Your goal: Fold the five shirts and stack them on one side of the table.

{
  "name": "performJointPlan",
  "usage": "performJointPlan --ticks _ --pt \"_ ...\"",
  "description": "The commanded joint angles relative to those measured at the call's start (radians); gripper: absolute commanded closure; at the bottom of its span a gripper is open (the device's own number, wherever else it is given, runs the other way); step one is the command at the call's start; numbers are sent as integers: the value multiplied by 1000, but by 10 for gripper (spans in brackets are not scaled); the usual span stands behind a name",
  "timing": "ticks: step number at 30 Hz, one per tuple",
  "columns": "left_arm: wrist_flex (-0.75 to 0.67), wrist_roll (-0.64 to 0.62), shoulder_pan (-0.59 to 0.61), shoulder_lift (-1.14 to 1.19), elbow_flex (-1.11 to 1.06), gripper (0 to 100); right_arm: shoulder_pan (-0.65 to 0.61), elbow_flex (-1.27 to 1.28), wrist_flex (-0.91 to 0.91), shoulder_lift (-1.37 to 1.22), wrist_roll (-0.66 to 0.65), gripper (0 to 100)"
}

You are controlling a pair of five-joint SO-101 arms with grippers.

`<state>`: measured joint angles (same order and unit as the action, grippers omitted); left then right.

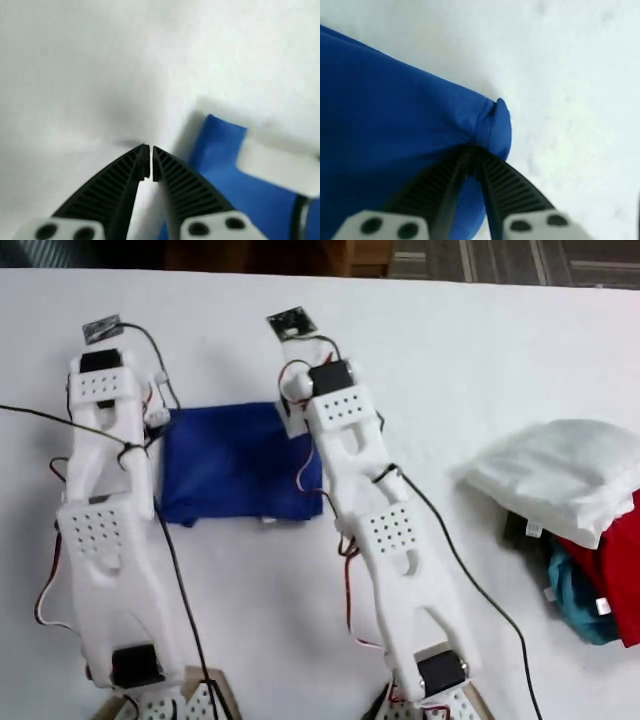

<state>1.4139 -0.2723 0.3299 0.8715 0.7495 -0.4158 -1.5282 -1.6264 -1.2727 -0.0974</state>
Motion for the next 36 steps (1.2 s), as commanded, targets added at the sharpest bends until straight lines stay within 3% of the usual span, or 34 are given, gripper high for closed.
performJointPlan --ticks 1,10,16,22,28,36 --pt "58 -8 2 -15 93 958 13 -57 -7 27 6 981" --pt "381 -3 2 -14 335 958 -28 -133 -145 128 5 981" --pt "379 38 11 -147 42 959 -28 -95 -148 217 2 981" --pt "370 71 -5 -371 -340 958 -61 270 -148 384 8 981" --pt "278 69 -32 -494 -489 958 -76 609 -137 550 21 980" --pt "106 66 -94 -496 -668 961 -74 864 -18 555 71 980"
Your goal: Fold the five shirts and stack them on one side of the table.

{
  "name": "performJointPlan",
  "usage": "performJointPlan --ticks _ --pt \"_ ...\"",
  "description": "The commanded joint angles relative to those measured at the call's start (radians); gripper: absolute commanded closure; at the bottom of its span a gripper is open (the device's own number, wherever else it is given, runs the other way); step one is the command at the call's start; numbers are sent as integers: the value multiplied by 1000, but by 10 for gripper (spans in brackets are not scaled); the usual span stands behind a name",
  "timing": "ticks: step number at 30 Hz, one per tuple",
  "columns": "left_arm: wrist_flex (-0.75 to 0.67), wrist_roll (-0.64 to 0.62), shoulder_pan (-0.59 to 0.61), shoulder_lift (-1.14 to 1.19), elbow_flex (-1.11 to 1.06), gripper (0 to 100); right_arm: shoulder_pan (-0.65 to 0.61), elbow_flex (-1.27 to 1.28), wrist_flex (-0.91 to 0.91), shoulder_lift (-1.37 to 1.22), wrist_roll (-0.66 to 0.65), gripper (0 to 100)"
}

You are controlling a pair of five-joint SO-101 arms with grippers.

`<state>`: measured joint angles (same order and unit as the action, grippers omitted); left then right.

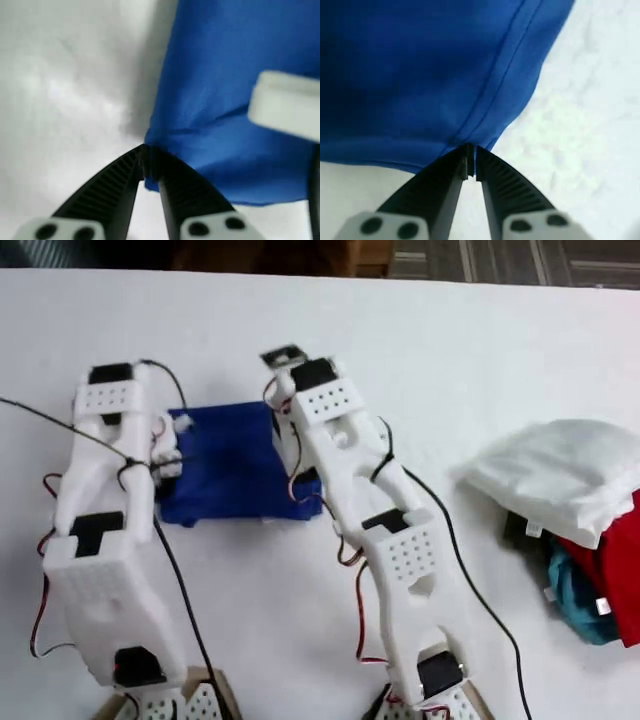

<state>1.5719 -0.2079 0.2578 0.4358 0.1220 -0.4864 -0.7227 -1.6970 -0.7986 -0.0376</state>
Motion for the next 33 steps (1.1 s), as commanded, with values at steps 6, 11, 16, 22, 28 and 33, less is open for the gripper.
performJointPlan --ticks 6,11,16,22,28,33 --pt "-195 -37 -25 -60 -157 959 2 216 160 81 11 980" --pt "-276 -34 -9 -60 -225 959 30 236 183 81 12 980" --pt "-284 -32 25 -60 -226 959 107 242 163 81 12 980" --pt "-275 -32 18 -69 -226 959 142 245 96 90 12 980" --pt "-206 -35 20 -71 -160 959 137 195 38 119 12 980" --pt "-40 -34 -8 -71 39 959 136 112 21 209 11 980"
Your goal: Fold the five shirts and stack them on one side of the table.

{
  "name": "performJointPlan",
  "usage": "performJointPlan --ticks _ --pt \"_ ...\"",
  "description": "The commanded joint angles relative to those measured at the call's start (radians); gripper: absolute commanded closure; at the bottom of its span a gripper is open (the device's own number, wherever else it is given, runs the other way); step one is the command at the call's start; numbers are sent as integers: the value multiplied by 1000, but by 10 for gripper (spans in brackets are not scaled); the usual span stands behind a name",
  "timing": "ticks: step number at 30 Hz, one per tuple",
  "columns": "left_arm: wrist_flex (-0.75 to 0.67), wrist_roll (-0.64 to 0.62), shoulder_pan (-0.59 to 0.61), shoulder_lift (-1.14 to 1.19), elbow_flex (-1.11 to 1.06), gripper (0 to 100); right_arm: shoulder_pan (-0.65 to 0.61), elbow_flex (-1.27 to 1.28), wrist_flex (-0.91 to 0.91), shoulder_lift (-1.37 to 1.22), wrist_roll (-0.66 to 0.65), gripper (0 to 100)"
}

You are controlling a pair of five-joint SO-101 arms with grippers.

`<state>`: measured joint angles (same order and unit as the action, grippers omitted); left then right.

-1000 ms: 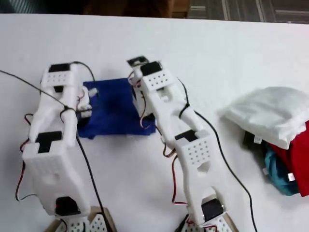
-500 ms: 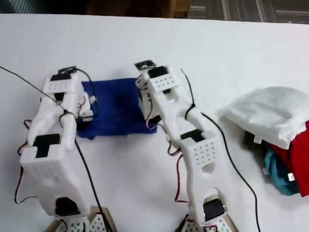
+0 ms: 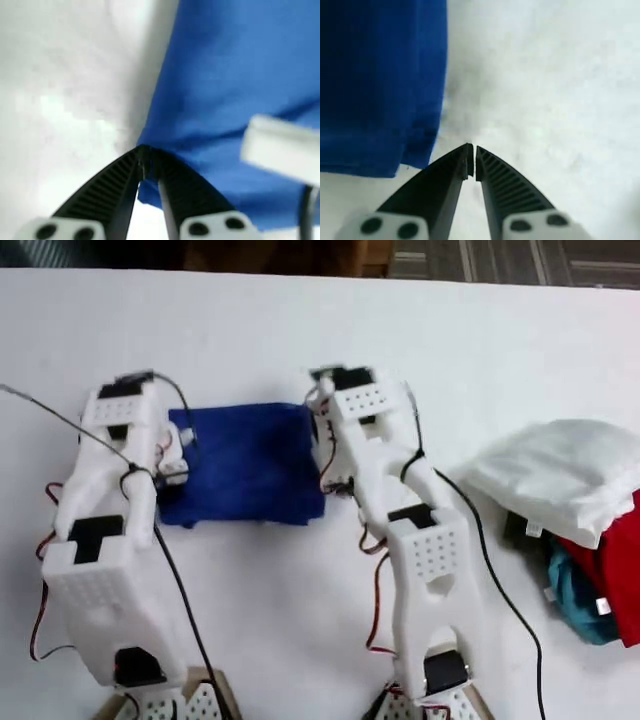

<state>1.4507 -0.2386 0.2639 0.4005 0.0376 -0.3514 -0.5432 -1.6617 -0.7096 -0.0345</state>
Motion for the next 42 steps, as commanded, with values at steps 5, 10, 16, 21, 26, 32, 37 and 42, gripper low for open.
performJointPlan --ticks 5,10,16,21,26,32,37,42 --pt "178 -3 -25 -28 348 958 -1 -143 41 139 8 980" --pt "9 -51 -9 61 455 958 -24 -144 252 122 8 980" --pt "-60 -80 -31 264 607 959 -62 -183 516 -1 5 981" --pt "-55 -80 -25 420 779 960 -73 -285 549 -143 6 981" --pt "-54 -80 -25 537 900 959 -44 -437 509 -292 8 981" --pt "-55 -80 -3 637 997 959 -25 -651 438 -404 8 981" --pt "-54 -80 32 683 1066 960 -19 -730 435 -447 2 981" --pt "46 -75 41 669 1165 958 -19 -747 392 -438 2 981"
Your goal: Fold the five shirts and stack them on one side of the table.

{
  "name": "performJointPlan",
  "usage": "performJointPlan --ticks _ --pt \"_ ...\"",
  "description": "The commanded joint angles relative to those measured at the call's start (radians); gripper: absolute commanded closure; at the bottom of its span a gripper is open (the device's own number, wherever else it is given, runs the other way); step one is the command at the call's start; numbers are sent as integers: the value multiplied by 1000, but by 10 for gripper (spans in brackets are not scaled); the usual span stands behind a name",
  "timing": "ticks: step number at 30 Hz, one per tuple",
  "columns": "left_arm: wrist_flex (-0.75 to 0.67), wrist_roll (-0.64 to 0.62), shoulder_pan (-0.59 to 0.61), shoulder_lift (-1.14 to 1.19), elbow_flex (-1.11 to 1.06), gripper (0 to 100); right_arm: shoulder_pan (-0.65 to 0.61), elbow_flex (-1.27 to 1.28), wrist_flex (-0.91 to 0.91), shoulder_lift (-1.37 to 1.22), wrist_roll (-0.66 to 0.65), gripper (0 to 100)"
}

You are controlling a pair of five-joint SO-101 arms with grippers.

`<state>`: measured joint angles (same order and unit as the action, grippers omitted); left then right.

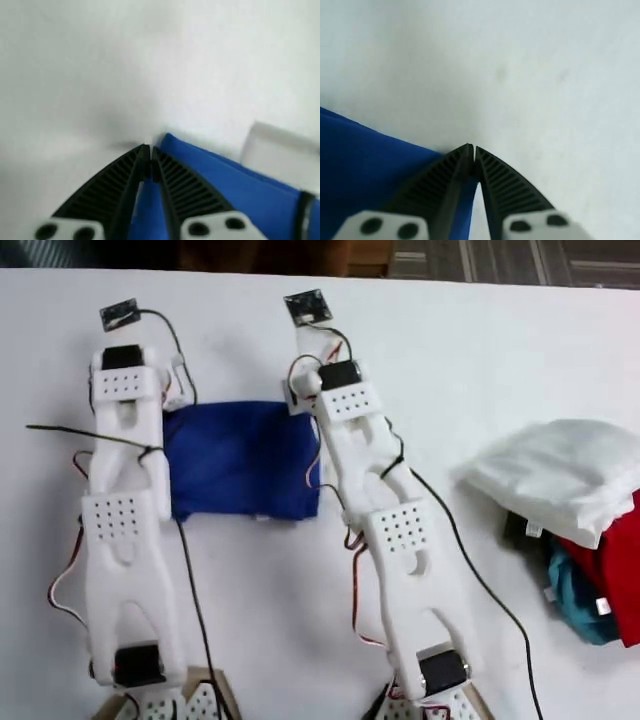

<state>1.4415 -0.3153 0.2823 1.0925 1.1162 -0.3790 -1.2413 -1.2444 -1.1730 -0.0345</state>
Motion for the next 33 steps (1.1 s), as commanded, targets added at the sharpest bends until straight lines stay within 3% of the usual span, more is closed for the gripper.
performJointPlan --ticks 1,8,17,21,28,33 --pt "89 2 20 -26 120 958 8 -60 -44 35 2 981" --pt "308 71 14 -20 386 902 13 -203 -216 102 0 980" --pt "351 189 249 -160 371 890 163 -425 -530 162 -43 978" --pt "351 256 267 -374 105 890 220 -397 -530 245 -130 978" --pt "347 269 267 -845 -524 889 232 -396 -530 403 -135 978" --pt "342 279 284 -1131 -812 889 237 -384 -530 498 -135 980"
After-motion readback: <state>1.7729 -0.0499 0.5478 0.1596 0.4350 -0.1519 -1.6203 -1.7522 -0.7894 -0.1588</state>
